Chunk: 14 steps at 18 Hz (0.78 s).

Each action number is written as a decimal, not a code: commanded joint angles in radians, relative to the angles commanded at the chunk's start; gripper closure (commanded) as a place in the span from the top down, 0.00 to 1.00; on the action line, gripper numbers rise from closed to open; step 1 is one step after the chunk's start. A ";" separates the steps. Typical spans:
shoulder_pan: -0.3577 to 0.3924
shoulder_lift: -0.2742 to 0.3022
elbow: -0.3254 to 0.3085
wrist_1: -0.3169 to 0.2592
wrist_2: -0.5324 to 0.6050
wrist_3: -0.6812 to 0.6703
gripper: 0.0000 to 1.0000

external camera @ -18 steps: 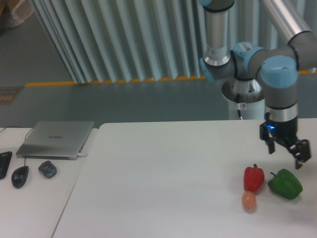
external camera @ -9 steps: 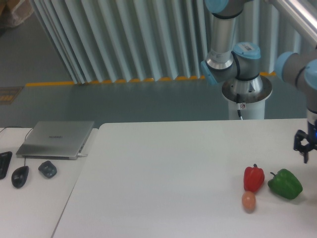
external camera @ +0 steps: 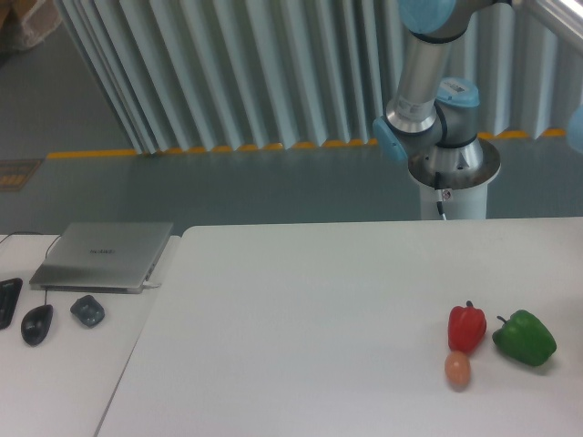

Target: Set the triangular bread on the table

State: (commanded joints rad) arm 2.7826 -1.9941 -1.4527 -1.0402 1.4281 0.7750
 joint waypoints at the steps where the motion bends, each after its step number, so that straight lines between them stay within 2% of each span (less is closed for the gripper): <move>1: 0.008 -0.014 0.008 0.017 0.000 -0.026 1.00; 7: 0.046 -0.058 0.046 0.025 0.005 -0.030 1.00; 10: 0.054 -0.087 0.049 0.052 0.006 -0.019 1.00; 14: 0.061 -0.115 0.054 0.054 0.006 -0.006 1.00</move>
State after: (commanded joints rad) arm 2.8440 -2.1091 -1.3990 -0.9863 1.4343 0.7685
